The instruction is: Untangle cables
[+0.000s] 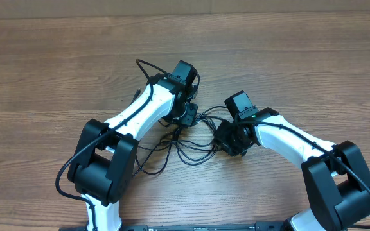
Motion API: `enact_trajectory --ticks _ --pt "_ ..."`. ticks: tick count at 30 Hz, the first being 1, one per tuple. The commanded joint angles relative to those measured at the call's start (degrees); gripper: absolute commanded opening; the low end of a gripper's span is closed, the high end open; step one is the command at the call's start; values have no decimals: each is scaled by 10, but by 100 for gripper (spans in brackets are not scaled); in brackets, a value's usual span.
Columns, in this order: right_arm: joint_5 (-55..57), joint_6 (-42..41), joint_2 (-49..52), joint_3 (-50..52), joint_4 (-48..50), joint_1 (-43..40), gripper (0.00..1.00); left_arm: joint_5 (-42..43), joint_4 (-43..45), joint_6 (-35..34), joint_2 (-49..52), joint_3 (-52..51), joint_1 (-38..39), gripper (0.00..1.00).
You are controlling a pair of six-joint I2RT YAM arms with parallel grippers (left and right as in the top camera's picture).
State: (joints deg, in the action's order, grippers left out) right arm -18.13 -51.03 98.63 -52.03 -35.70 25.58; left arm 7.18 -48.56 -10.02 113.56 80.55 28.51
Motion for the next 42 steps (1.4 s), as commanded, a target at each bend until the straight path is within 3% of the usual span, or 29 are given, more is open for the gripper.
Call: enact_trajectory --ticks 1,7,11,12,13,14,16,21,29,36,41,42 --pt "16 0 2 7 -6 -2 37 -17 20 19 10 -23 0 28" --pt "-47 84 -1 -14 -11 -3 36 -19 44 19 14 -44 0 28" --pt "-54 93 -10 -35 -26 -3 36 -18 56 19 15 -52 0 26" --pt "-56 97 -13 -39 -28 -3 36 -18 56 19 15 -52 0 21" --pt "-56 105 -17 -42 -32 -3 35 -18 56 19 15 -52 0 8" --pt "-55 111 -20 -46 -36 -3 30 -18 55 19 15 -52 0 4" --pt "-55 126 -30 -55 -51 -5 25 -19 53 20 14 -49 -1 4" --pt "-55 152 -64 -82 -86 -17 26 -18 25 19 -16 -7 -9 4" --pt "-55 156 -89 -89 -85 -26 41 -46 -27 19 -128 73 -10 4" --pt "-109 170 -90 -121 -85 -65 53 -202 -17 18 -268 89 -10 4" --pt "-145 172 -89 -137 -85 -99 71 -358 -20 -30 -337 89 -10 4" --pt "-145 173 -89 -137 -86 -104 89 -387 -25 -49 -344 89 -11 4"
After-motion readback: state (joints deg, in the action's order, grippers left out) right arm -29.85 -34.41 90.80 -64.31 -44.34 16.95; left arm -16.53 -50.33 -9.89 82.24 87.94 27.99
